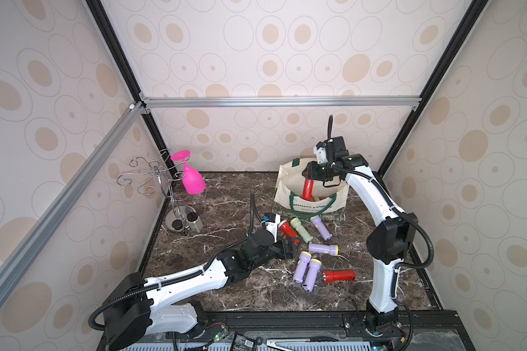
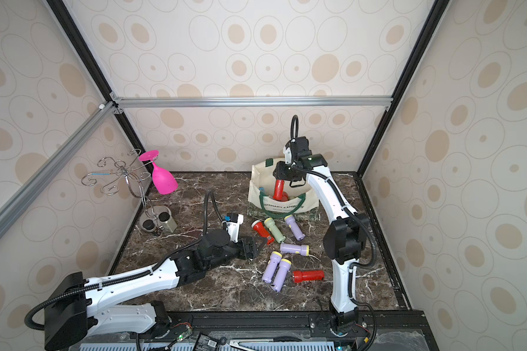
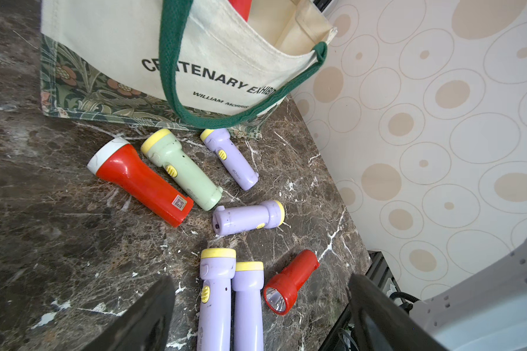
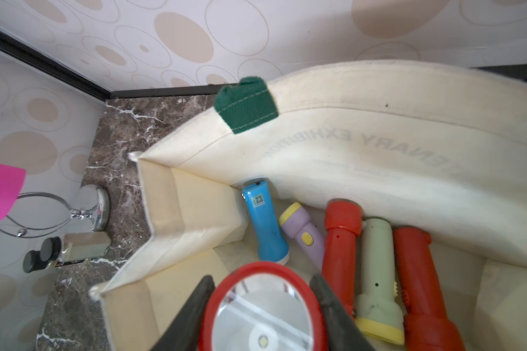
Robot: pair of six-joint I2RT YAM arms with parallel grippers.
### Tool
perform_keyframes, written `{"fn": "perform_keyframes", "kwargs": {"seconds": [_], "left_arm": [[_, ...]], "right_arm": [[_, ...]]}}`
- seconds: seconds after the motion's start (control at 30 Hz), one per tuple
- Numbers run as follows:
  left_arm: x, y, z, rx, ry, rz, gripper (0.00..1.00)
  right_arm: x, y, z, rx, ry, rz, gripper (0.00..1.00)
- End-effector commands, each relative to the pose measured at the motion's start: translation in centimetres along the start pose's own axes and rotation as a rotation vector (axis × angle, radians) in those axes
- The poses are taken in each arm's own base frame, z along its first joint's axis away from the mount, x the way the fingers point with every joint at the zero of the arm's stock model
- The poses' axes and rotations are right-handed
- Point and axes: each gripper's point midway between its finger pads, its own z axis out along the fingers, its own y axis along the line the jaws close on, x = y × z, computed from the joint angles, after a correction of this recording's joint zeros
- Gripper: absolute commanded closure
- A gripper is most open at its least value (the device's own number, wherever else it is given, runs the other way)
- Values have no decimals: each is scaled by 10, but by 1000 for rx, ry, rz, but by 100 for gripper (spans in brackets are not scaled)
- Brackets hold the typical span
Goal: Put the flashlights into the tote bags
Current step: Place the flashlight in the canvas bag.
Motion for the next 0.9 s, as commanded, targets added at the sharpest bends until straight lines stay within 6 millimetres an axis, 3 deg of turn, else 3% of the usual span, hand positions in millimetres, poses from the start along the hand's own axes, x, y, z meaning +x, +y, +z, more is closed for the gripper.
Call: {"fn": "perform_keyframes", "kwargs": {"seconds": [0.0,0.3,0.57,0.67,0.87], "left_arm": [[-9,6,-3,-26,-33,-27,12],[-2,30,10,-107,-40,-94,15],[10,56,14,-154,-53,-170,24],[16,66,18,-181,-35,-195,27],[22,72,33,-214,17,-188,27]], "right_arm": [[-8,-1,5,4,-16,-9,100],[18,-16,46,14,83,16,100],[31,-20,58,17,132,23,93],[30,-20,56,22,130,16,84],[26,-19,46,34,115,14,56]]}}
